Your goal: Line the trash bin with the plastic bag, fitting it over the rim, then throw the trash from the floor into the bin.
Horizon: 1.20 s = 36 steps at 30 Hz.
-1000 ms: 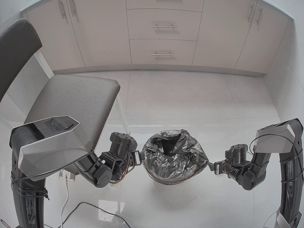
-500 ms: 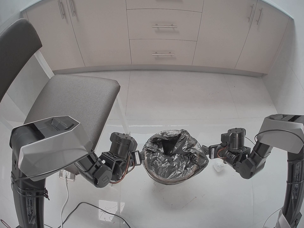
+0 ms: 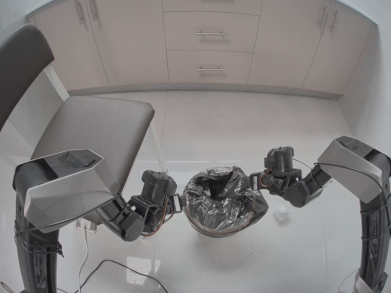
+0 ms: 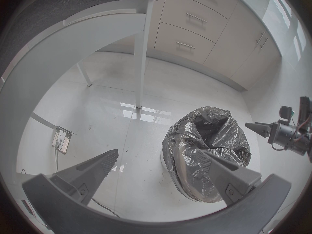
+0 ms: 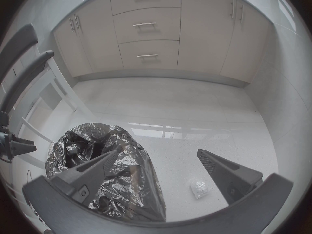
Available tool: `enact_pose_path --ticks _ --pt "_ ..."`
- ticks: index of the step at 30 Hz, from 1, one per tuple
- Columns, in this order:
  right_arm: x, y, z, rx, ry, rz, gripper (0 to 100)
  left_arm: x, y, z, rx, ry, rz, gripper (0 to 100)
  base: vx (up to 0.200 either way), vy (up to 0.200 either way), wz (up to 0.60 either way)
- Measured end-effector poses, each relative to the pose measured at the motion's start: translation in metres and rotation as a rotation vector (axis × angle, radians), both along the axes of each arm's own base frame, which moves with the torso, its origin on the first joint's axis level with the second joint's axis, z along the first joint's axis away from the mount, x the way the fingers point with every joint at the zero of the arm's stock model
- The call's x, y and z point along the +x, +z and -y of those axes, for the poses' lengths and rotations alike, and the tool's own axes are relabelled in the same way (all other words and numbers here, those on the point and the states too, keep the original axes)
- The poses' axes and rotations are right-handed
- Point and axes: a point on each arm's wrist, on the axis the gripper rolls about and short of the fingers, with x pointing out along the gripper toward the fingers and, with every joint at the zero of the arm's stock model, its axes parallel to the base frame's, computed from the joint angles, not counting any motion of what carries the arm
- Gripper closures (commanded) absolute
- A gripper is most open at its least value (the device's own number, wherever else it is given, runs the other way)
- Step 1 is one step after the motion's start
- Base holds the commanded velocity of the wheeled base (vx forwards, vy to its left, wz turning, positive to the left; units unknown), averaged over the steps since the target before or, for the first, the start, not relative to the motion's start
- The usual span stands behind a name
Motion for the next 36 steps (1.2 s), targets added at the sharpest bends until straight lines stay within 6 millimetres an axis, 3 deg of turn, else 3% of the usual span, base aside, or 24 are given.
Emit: enact_pose_path --ticks 12,26,36 --pt "0.016 -0.003 -0.019 0.065 0.039 -0.034 0 0.000 0.000 0.001 0.001 -0.002 0.000 0 0.000 0.000 0.00" --pt "0.029 -0.027 -0.017 0.042 0.018 -0.076 0 0.000 0.000 0.001 0.000 -0.003 0.001 0 0.000 0.000 0.00" --pt "0.036 -0.049 -0.003 0.022 -0.019 -0.109 0 0.000 -0.001 0.001 0.001 -0.004 0.000 0 0.000 0.000 0.00"
